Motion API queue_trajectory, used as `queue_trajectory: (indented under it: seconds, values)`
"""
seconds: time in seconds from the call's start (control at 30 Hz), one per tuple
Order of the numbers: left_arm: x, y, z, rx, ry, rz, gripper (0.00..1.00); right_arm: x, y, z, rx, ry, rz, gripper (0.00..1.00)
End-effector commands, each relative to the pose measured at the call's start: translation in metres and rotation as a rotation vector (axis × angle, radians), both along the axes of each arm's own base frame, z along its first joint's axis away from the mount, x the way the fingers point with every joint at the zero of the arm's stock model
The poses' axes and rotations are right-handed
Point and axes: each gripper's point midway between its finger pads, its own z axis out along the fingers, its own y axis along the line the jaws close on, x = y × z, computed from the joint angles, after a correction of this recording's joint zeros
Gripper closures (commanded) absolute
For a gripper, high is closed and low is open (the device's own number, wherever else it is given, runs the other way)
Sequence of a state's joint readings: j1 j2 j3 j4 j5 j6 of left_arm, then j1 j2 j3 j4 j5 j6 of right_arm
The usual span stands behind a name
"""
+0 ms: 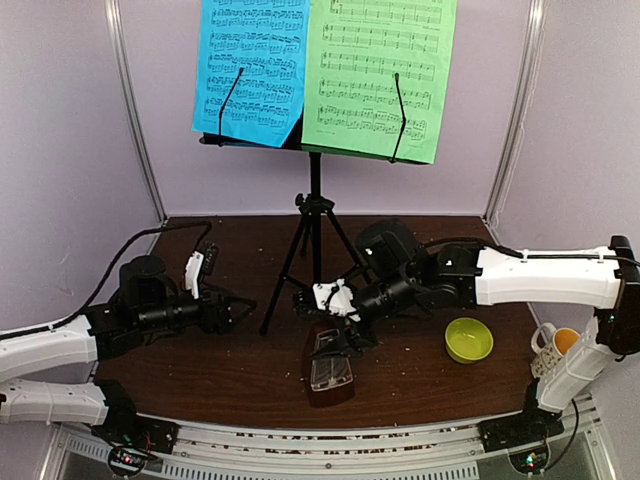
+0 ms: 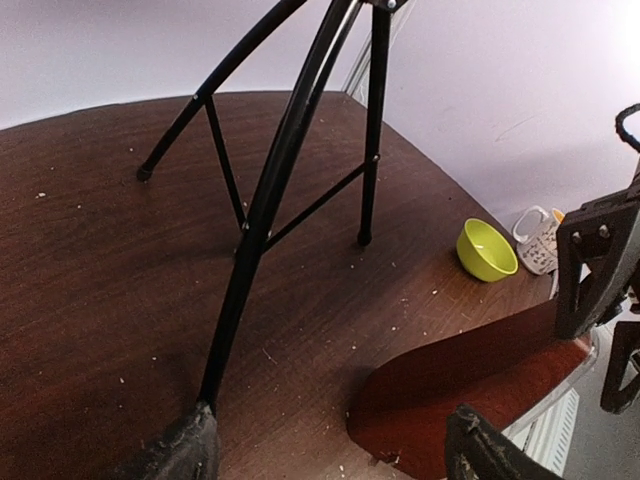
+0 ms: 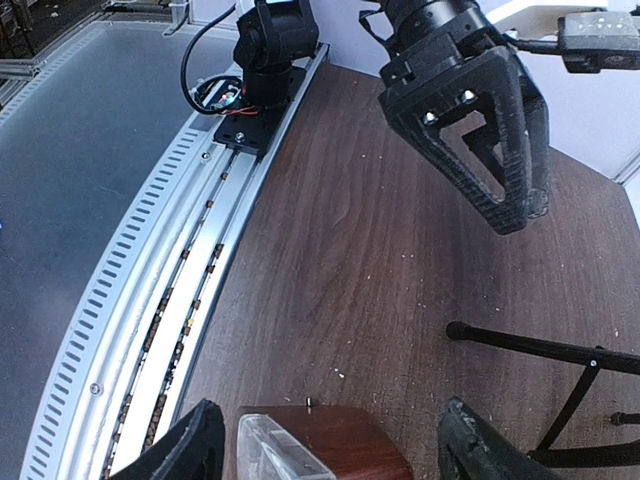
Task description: Set up the instrument practice props
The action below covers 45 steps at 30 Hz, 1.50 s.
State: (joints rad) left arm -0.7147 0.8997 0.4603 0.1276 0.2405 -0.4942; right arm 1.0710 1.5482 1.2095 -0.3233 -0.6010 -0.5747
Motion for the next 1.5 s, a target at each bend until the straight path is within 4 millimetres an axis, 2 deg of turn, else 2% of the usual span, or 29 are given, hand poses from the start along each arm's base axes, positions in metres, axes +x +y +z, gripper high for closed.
queue_trajectory:
  seconds: [0.0, 0.23, 0.3, 0.33, 0.43, 0.6, 0.7, 0.77, 0.8, 0.9, 1.0, 1.13, 1.27, 1.47]
  values:
    - [-0.001, -0.001, -0.001, -0.005, -0.055, -0.013, 0.20, 0.004, -0.001, 0.025, 0.067, -0.003, -0.053, 0.26]
    - [-0.020, -0.009, -0.038, 0.083, -0.100, -0.077, 0.20, 0.017, -0.010, 0.038, 0.130, 0.086, -0.220, 0.27]
    - [-0.026, -0.011, -0.044, 0.103, -0.133, -0.110, 0.19, 0.027, -0.015, 0.041, 0.147, 0.126, -0.325, 0.28]
    - [-0.029, -0.014, -0.040, 0.096, -0.168, -0.127, 0.19, 0.033, -0.017, 0.043, 0.162, 0.159, -0.385, 0.28]
    - [-0.039, -0.015, -0.056, 0.130, -0.225, -0.171, 0.17, 0.040, -0.026, 0.044, 0.189, 0.261, -0.510, 0.28]
    - [-0.045, -0.017, -0.085, 0.257, -0.281, -0.227, 0.14, 0.044, -0.038, 0.035, 0.224, 0.436, -0.676, 0.27]
    - [-0.048, -0.021, -0.094, 0.265, -0.307, -0.254, 0.13, 0.046, -0.042, 0.023, 0.227, 0.522, -0.796, 0.25]
    - [-0.048, -0.026, -0.097, 0.262, -0.316, -0.269, 0.07, 0.045, -0.042, 0.017, 0.215, 0.548, -0.855, 0.21]
    - [-0.048, -0.029, -0.101, 0.276, -0.315, -0.279, 0.03, 0.044, -0.041, 0.014, 0.212, 0.555, -0.874, 0.20]
    - [-0.047, -0.041, -0.115, 0.337, -0.308, -0.299, 0.02, 0.038, -0.033, 0.008, 0.187, 0.544, -0.942, 0.15]
    - [-0.046, -0.051, -0.121, 0.353, -0.308, -0.313, 0.02, 0.037, -0.031, -0.002, 0.152, 0.489, -1.067, 0.09]
    - [-0.047, -0.052, -0.121, 0.314, -0.316, -0.288, 0.02, 0.031, -0.018, -0.014, 0.124, 0.448, -1.152, 0.02]
    - [-0.051, -0.051, -0.128, 0.318, -0.311, -0.293, 0.02, 0.030, -0.008, -0.023, 0.110, 0.402, -1.197, 0.04]
    - [-0.050, -0.049, -0.125, 0.311, -0.333, -0.275, 0.02, 0.040, -0.015, -0.037, 0.105, 0.351, -1.291, 0.11]
